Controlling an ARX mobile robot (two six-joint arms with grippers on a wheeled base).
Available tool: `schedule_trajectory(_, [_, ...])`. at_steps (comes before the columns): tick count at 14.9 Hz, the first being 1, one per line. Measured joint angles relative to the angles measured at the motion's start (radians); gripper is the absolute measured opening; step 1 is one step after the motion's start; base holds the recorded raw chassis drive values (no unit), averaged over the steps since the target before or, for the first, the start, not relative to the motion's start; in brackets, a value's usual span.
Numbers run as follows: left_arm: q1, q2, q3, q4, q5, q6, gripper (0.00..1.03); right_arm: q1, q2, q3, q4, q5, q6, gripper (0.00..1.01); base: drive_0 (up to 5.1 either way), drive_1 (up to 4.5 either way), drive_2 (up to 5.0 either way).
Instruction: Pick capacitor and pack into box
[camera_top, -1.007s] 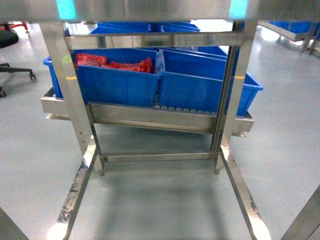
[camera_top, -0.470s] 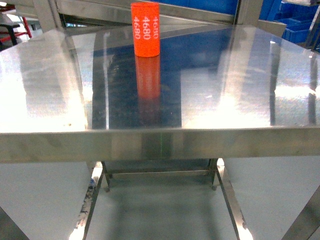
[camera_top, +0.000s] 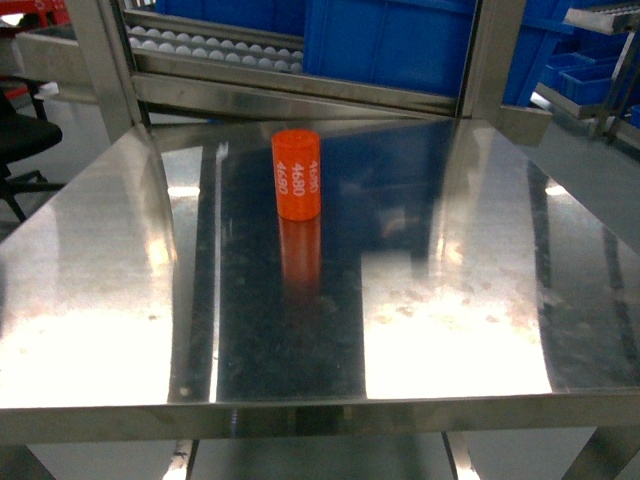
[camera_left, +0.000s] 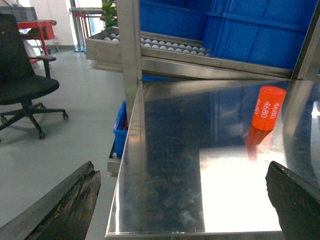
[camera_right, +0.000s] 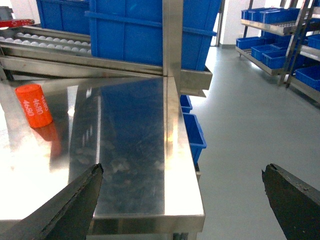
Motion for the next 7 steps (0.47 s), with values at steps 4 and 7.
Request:
schedule_trajectory(4, [0.0,0.0,0.0,0.003,-0.001,0.0,0.98,0.0,0.0,0.0,0.006,-0.002,-0.001,0.98,0.0,0.0,0.0])
schedule_trajectory(7, [0.0,0.0,0.0,-0.002,0.0,0.0,0.98,0.0,0.0,0.0,0.002,-0.001,-0.001,0.98,0.0,0.0,0.0])
